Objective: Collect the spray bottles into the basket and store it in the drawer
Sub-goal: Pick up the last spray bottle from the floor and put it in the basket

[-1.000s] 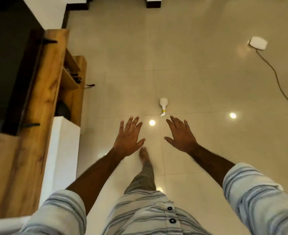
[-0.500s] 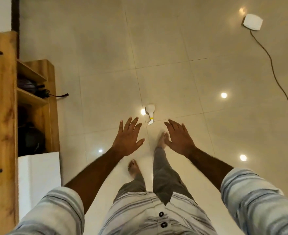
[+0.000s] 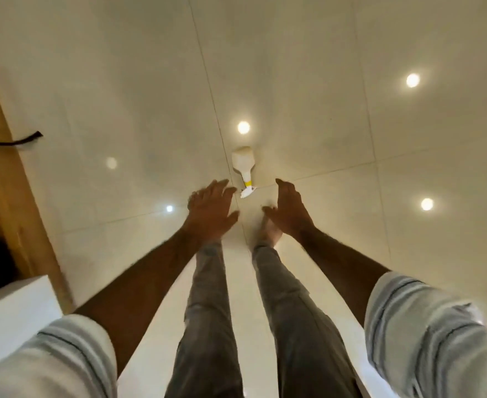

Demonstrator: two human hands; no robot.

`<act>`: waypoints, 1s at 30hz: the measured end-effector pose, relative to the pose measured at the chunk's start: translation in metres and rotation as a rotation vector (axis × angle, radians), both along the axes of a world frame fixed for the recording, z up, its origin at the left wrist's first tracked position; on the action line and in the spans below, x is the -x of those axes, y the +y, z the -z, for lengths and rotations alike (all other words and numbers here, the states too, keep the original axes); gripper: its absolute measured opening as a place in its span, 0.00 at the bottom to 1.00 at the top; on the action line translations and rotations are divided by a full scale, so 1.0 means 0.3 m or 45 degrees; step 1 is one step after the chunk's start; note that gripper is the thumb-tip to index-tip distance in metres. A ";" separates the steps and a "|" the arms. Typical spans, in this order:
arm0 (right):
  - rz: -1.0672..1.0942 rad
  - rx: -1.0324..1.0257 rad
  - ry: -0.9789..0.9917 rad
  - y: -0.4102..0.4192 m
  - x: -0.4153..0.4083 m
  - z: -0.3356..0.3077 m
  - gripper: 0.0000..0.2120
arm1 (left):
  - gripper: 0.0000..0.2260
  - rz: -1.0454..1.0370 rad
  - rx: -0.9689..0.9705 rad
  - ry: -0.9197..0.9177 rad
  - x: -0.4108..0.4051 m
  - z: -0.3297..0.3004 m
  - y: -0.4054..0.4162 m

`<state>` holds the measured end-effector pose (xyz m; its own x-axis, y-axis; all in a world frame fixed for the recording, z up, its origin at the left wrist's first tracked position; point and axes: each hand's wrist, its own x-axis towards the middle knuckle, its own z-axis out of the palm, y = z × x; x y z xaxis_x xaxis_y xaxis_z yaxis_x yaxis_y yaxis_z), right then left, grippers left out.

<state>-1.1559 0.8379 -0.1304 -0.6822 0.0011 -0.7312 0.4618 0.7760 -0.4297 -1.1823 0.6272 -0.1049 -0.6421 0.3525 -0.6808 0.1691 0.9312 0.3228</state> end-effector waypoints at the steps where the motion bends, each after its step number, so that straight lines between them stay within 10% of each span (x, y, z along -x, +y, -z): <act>1: 0.032 0.021 -0.027 -0.002 0.022 0.112 0.40 | 0.28 -0.012 -0.014 -0.005 0.041 0.112 0.013; 16: 0.337 0.245 -0.039 -0.151 0.142 1.133 0.52 | 0.30 -1.348 -0.378 -0.492 0.230 1.134 0.128; 26: 0.643 0.494 -0.017 -0.072 0.142 0.798 0.46 | 0.30 -1.430 -0.456 -0.643 0.203 0.848 0.213; 30: 0.715 0.652 -0.244 -0.034 0.199 0.415 0.47 | 0.32 -1.032 -0.410 -0.359 0.211 0.494 0.151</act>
<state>-1.2157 0.8277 -0.2549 -0.5413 -0.0605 -0.8386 0.8286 0.1312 -0.5443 -1.2456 0.6724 -0.2531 -0.6005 0.0665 -0.7968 -0.6214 0.5883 0.5174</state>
